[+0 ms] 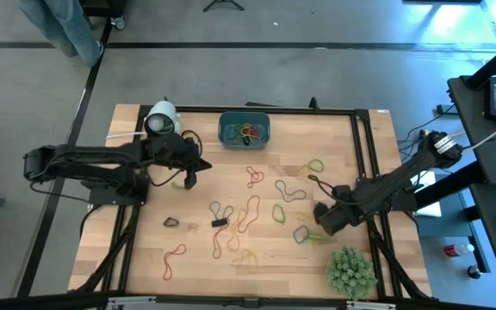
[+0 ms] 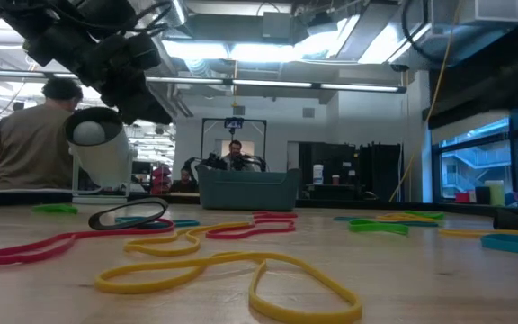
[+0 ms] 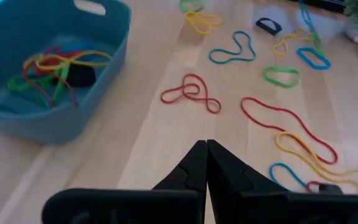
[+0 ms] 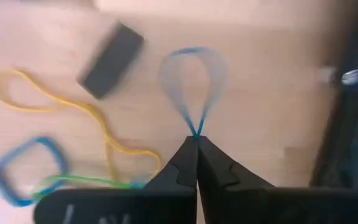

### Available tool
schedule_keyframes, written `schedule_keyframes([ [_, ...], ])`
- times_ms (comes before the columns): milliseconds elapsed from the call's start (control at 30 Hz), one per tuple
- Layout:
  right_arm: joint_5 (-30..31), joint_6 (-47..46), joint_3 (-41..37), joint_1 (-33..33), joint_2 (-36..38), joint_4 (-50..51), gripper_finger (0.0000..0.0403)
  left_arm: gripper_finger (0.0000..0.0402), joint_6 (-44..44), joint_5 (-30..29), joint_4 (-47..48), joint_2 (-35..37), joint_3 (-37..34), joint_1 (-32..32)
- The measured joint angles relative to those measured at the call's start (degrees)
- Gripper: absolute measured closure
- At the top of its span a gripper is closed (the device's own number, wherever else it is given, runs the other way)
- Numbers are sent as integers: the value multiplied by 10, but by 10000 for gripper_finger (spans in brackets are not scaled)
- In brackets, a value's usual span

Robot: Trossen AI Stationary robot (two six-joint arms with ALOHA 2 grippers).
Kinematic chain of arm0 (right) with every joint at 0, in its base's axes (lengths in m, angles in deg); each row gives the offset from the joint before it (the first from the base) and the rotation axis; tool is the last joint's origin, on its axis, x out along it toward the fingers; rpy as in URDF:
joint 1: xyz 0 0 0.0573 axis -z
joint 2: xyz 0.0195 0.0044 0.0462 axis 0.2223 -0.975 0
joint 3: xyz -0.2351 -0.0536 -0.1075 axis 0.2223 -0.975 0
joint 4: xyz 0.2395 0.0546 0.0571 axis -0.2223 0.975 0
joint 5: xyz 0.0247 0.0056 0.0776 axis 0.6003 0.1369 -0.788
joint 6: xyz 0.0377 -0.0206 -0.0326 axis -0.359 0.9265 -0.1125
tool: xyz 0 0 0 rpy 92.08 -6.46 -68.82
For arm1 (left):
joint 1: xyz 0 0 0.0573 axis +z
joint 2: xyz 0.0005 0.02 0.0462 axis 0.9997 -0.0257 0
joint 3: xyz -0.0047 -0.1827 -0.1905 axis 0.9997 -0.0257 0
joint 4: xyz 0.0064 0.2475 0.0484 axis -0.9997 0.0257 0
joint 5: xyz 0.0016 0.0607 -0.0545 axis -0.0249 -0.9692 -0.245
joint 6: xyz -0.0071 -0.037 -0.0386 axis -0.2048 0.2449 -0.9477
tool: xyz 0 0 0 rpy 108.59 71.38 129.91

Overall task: Pick and place rubber bands into bin
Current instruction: Put the blue rubber band into the blue bin

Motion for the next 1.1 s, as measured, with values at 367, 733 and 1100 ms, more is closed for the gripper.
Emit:
schedule_keyframes([
  [367, 210, 105, 246, 102, -17, 158, 402, 400, 66, -2, 37, 72, 0, 7],
  [733, 247, 629, 454, 346, -172, -51, 403, 400, 66, -23, 39, 81, 0, 7],
  [1100, 82, 957, 660, 534, -419, -148, 403, 400, 48, -64, 17, 80, 0, 7],
])
